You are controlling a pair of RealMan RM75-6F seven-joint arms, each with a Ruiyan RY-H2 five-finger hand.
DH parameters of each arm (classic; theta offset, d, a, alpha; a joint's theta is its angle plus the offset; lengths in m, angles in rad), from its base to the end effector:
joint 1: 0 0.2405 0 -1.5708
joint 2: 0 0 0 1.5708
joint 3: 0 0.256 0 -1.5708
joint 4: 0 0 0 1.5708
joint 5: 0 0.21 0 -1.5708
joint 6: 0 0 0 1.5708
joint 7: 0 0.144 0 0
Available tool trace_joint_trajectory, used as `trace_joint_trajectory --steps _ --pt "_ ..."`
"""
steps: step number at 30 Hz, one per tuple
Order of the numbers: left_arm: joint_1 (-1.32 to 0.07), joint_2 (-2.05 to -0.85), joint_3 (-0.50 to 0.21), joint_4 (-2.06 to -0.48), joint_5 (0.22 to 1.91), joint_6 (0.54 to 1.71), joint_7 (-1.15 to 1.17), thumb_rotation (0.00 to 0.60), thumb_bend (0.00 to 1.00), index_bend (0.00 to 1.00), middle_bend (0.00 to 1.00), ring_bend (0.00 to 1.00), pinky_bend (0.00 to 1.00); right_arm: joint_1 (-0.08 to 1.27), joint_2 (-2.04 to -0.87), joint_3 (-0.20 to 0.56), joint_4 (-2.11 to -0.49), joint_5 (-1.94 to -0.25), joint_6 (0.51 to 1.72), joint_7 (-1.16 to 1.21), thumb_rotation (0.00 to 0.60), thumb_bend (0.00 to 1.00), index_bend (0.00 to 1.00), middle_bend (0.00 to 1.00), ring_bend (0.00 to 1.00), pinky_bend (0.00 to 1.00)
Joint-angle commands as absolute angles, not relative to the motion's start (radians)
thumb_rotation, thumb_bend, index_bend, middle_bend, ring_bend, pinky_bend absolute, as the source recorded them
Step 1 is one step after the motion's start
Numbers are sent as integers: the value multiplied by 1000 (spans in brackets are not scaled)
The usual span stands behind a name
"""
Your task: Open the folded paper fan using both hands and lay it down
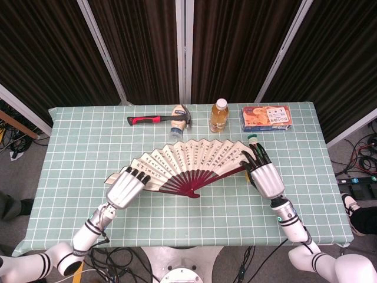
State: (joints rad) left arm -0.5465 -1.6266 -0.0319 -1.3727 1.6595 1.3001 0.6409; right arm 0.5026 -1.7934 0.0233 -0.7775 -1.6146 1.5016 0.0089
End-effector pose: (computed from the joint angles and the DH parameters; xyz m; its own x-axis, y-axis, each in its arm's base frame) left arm -0.1624 0.2697 -0.0170 0.6859 -0.2532 0.6822 0.4861 -0.5382 -0.6885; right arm -0.2481 -0.3043 -0.0012 0.4932 0.2106 0.8440 -0.7282 -0.4308 0.5330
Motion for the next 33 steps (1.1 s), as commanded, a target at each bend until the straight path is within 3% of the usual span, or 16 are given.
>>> trace_joint_trajectory --steps 1,4,8,12,17,21,28,33 --pt "-534 -1620 -25 -1418 1620 1264 682 600 192 389 534 582 651 480 -1780 10 -819 -1601 1467 -21 600 584 112 101 0 0" --pt "-525 -1611 -26 -1472 1586 1243 703 600 106 293 481 532 637 463 -1746 5 -898 -1578 1425 -50 600 497 24 54 0 0" --pt "-525 -1590 -29 -1555 1517 1183 721 600 9 200 387 418 569 459 -1679 9 -1031 -1529 1330 -88 600 418 0 18 0 0" --pt "-539 -1555 -51 -1653 1386 1087 724 600 0 108 192 155 364 462 -1612 23 -1149 -1496 1278 -150 600 344 0 1 0 0" --pt "-568 -1508 -94 -1725 1283 1013 649 600 0 71 98 23 244 459 -1522 48 -1279 -1459 1250 -193 600 210 0 0 0 0" --pt "-600 -1434 -133 -1762 1227 910 469 600 0 65 87 12 195 452 -1454 67 -1358 -1432 1238 -191 600 72 0 0 0 0" --pt "-638 -1313 -167 -1774 1289 739 54 600 0 35 77 0 117 434 -1345 83 -1464 -1397 1214 -123 600 0 0 0 0 0" --pt "-624 -1290 -169 -1718 1368 804 -31 600 0 30 66 0 116 411 -1291 79 -1488 -1402 1227 -87 600 0 0 0 0 0"
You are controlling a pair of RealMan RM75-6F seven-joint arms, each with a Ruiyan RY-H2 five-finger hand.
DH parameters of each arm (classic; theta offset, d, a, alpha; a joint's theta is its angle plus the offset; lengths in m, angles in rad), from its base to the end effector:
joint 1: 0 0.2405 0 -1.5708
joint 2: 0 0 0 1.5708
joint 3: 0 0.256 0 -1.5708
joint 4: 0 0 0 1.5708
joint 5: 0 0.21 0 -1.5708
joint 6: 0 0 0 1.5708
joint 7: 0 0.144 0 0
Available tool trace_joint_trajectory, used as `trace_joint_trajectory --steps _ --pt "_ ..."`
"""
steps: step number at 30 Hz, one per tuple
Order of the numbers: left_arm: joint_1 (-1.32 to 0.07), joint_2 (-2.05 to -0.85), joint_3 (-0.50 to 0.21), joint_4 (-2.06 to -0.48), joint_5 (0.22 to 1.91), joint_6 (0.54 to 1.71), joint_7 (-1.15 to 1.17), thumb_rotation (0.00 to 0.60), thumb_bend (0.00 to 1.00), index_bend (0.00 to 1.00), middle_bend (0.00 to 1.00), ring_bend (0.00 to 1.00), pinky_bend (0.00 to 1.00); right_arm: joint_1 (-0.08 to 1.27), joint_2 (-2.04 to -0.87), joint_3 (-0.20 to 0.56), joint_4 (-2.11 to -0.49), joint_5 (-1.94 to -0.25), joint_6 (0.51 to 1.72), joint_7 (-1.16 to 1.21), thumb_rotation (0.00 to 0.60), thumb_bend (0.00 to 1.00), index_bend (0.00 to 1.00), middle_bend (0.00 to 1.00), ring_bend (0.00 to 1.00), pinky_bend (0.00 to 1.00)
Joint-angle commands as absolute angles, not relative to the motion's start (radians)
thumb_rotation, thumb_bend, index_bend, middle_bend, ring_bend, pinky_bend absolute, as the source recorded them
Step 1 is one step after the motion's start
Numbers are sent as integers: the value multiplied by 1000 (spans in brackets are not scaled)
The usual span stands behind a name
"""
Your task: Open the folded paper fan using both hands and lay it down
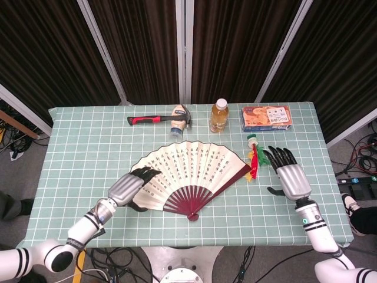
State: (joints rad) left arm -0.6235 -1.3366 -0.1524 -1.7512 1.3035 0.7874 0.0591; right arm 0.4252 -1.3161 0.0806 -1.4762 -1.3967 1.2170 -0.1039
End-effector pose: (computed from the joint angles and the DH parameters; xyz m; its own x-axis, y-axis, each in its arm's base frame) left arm -0.1497 0.2857 0.0082 0.2861 0.5147 0.8082 0.9108 -0.4080 -0.0627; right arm -0.2609 -0.2864 0.0800 0.4493 -0.1058 0.8871 -0.8787 -0.2313 0.4175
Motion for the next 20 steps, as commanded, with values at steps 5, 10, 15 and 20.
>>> trace_joint_trajectory --steps 5,10,15,20 --pt "-520 -1259 -179 -1663 1352 1037 26 600 0 56 95 23 117 367 -1196 65 -1506 -1433 1277 -37 600 134 0 11 0 0" --pt "-380 -1266 -169 -1578 1314 1294 132 600 0 129 120 48 118 302 -1096 50 -1521 -1476 1361 98 600 270 17 53 0 0" --pt "-257 -1268 -112 -1509 1344 1456 132 600 0 142 136 48 118 225 -1063 38 -1526 -1494 1465 135 600 282 35 67 0 0" --pt "-149 -1266 -51 -1491 1377 1572 131 600 0 142 135 48 118 153 -1063 15 -1546 -1492 1524 167 600 282 40 70 0 0"
